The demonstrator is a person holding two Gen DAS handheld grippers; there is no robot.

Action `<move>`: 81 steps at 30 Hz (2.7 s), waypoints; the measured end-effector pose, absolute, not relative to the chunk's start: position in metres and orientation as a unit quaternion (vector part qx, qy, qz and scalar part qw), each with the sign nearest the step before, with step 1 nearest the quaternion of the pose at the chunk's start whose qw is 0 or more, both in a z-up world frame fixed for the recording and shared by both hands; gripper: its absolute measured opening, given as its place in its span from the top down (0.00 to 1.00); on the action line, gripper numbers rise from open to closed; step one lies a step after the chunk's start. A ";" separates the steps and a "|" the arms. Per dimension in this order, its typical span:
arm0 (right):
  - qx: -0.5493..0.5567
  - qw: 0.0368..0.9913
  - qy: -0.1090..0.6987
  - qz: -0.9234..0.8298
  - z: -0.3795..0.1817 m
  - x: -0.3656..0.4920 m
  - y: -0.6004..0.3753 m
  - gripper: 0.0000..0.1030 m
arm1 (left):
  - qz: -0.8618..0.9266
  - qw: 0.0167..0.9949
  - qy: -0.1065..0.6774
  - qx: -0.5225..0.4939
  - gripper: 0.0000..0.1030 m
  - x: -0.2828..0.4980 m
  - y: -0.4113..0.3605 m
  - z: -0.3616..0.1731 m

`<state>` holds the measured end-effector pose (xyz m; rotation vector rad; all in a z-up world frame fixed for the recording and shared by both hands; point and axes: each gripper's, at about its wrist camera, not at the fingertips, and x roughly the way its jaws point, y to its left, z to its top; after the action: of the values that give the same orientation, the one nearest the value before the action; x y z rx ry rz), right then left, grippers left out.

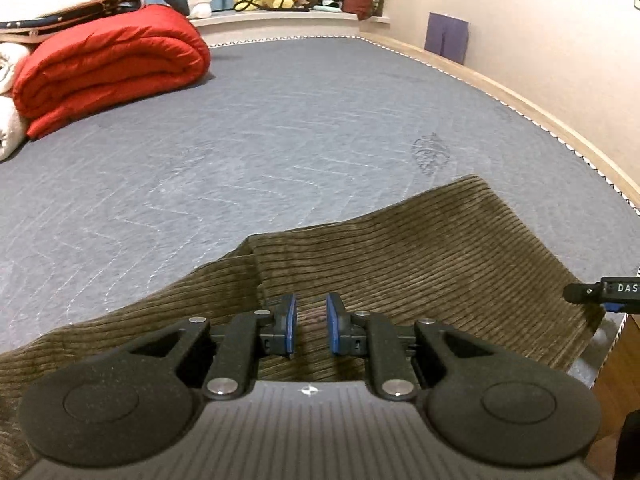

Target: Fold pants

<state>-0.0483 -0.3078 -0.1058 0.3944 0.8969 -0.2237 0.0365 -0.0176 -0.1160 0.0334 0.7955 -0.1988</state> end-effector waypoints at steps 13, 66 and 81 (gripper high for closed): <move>0.187 0.876 0.433 -0.101 -0.108 -0.047 -0.308 0.38 | -0.102 0.915 0.390 0.022 0.82 0.033 -0.020 -0.115; -0.008 0.918 0.182 0.353 0.033 -0.091 -0.059 0.30 | -0.054 0.874 0.413 -0.250 0.83 -0.029 0.246 -0.064; 0.152 0.812 0.513 0.233 -0.096 0.023 -0.053 0.16 | 0.021 0.816 0.503 -0.283 0.12 -0.022 0.320 -0.118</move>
<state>0.0233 -0.0530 -0.0963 0.3242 1.0957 0.4975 -0.0220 0.3205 -0.1180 -0.6025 1.0729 0.0456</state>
